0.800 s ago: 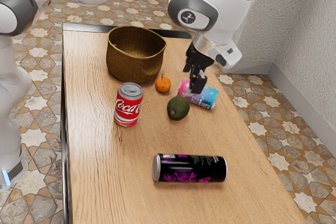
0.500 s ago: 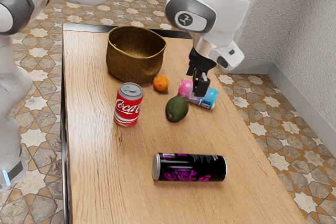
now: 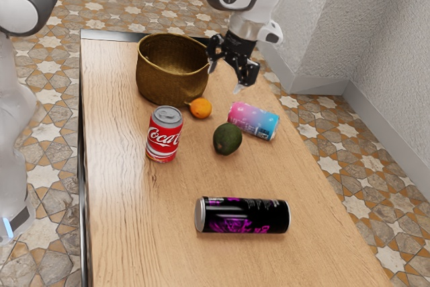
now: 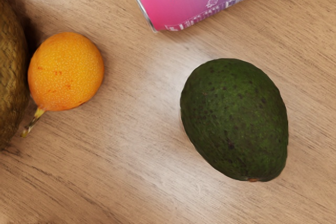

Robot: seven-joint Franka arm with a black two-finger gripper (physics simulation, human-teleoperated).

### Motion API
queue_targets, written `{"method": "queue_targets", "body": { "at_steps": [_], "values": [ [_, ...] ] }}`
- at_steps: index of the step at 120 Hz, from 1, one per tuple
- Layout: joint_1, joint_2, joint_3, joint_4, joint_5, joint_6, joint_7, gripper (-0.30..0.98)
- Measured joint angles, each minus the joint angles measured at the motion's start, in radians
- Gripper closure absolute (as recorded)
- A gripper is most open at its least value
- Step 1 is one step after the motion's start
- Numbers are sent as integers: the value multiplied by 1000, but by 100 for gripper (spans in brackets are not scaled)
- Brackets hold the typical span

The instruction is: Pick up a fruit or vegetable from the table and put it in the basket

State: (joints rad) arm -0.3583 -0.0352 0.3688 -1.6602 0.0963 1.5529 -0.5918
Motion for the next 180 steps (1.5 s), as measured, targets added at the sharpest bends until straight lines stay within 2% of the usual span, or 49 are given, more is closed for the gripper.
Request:
{"method": "queue_targets", "body": {
  "at_steps": [13, 24, 41, 46, 48, 52, 56, 60, 66, 70, 86, 98, 138, 180],
  "values": [
    [137, 2, 6, -18, -22, 12, -78, 0],
    [180, 1, 6, -25, -32, 24, -134, 0],
    [104, -7, 5, -24, -35, 34, -201, 0],
    [152, -11, -82, -25, -39, 36, -214, 0],
    [139, -11, -87, -25, -39, 37, -220, 0],
    [31, -18, -14, -27, -39, 38, -230, 0],
    [42, -22, -48, -29, -42, 40, -239, 0],
    [-12, -27, -12, -32, -41, 42, -248, 0],
    [-8, -30, -21, -35, -41, 44, -261, 0],
    [44, -32, -65, -39, -45, 45, -269, 0],
    [61, -49, -60, -65, -40, 53, -300, 0],
    [108, -50, -97, -70, -42, 59, -318, 0],
    [80, -23, -108, -80, -50, 79, -359, 0],
    [74, -5, -110, -144, -66, 190, -372, 0]
  ]
}}
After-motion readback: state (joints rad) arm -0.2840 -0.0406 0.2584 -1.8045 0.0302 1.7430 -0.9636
